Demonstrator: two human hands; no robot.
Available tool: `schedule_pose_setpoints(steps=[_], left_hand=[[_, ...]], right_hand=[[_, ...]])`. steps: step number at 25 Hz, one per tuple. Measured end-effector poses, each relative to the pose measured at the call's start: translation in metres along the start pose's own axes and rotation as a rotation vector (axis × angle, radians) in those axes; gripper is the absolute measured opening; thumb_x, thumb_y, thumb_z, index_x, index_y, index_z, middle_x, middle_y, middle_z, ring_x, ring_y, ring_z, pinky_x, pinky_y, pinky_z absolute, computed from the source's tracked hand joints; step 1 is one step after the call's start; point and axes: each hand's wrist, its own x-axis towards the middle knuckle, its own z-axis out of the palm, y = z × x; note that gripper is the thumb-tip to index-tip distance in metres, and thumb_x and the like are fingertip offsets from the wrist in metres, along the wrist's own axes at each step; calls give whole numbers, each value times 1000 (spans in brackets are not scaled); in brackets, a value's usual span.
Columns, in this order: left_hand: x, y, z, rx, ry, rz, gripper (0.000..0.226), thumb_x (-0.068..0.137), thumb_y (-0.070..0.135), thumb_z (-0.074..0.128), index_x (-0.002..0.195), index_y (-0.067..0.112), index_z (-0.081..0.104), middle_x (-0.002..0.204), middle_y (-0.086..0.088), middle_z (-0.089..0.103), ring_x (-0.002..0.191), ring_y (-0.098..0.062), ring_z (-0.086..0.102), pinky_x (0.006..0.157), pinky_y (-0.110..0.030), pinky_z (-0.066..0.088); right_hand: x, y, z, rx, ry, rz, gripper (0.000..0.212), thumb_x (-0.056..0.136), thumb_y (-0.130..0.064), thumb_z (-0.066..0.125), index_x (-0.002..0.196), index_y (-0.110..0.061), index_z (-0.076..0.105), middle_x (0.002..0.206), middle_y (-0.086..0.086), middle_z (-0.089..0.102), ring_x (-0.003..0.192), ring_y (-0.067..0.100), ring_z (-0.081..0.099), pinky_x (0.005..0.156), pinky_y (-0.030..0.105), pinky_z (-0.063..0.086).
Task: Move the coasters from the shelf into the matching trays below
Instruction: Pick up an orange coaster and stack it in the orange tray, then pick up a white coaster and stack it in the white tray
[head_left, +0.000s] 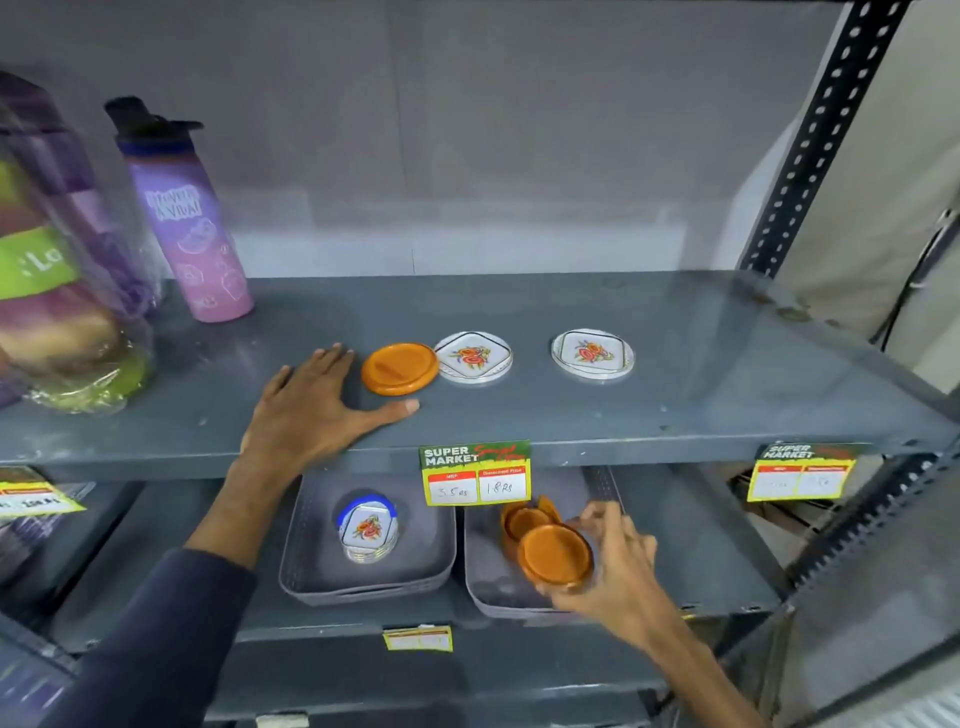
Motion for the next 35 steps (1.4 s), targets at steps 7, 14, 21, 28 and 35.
schedule_pose_setpoints(steps=[7,14,21,28,35], left_hand=[[6,-4,1,16,15,-3,132,54,108,35,158,25,33,168,7,28,154,-14,24,125,-48,15],[7,-3,1,19,51,-14,131,52,108,37,155,27,38,166,8,33,152,-15,29,122,-49,19],[5,-1,0,6,46,-6,129,53,106,39,155,27,39,165,7,35,151,-18,31,120,-50,20],[5,-2,1,23,30,-2,130,55,107,35,156,26,36,167,6,31,153,-19,29,122,-51,20],[3,-1,3,42,-6,4,136,56,107,28,161,21,27,170,3,22,156,-16,19,126,-47,12]], right_hand=[[105,51,69,-72,-91,201,83,57,-60,86,126,-38,44,126,10,54,122,35,48,105,46,36],[121,75,104,-194,-128,116,70,73,-60,80,133,-29,60,136,2,63,126,30,45,108,43,40],[106,78,104,-212,-141,47,63,93,-59,60,149,-32,46,161,-5,33,138,28,34,111,47,25],[34,10,17,111,437,-419,31,97,-39,62,114,-17,75,118,0,65,108,11,60,93,36,54],[12,-98,-111,191,886,-656,31,88,-21,79,112,-3,73,103,5,64,75,12,59,78,12,48]])
